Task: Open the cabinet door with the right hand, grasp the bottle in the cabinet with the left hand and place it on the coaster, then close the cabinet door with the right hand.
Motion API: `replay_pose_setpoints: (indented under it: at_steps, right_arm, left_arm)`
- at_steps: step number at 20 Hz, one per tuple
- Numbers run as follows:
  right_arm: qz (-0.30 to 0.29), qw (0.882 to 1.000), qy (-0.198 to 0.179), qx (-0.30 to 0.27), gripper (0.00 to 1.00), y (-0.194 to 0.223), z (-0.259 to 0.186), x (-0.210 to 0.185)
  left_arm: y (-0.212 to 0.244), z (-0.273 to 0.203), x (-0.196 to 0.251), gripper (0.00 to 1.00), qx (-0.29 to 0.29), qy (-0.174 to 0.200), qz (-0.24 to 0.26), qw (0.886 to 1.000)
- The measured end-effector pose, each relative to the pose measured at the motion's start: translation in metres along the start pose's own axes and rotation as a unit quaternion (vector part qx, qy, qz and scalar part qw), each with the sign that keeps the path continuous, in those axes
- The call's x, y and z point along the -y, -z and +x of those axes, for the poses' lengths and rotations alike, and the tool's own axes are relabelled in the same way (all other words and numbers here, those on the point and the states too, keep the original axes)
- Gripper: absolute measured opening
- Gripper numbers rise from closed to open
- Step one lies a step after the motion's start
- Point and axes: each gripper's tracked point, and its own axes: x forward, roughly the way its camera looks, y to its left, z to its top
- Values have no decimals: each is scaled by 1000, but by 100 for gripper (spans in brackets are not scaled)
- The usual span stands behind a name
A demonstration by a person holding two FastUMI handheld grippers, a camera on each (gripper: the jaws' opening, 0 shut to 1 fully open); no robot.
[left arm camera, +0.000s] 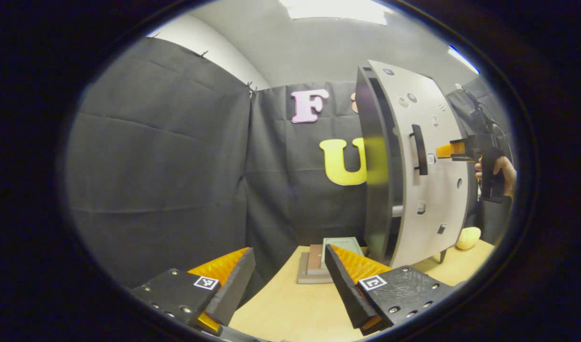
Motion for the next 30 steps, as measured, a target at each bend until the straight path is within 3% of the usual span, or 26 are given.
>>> replay_pose_setpoints:
  at_steps: [6, 8, 13, 21, 30]
  right_arm:
    - [-29, 999, 1, 19, 97, -31, -68, 38]
    - [-37, 999, 12, 24, 96, -40, -89, 61]
    - [-42, 998, 45, 28, 96, -50, -136, 127]
    - [-44, 994, 98, 7, 96, -35, -185, 224]
    - [-63, 992, 111, -17, 98, -7, -205, 261]
  left_arm:
    - [-17, 16, 68, 94, 4, 44, -19, 999]
    - [-27, 18, 88, 89, 12, 53, -18, 998]
    - [-50, 20, 130, 90, 23, 63, -9, 998]
    - [-76, -4, 179, 89, 37, 70, 8, 997]
    - [-79, 9, 198, 89, 28, 73, 11, 997]
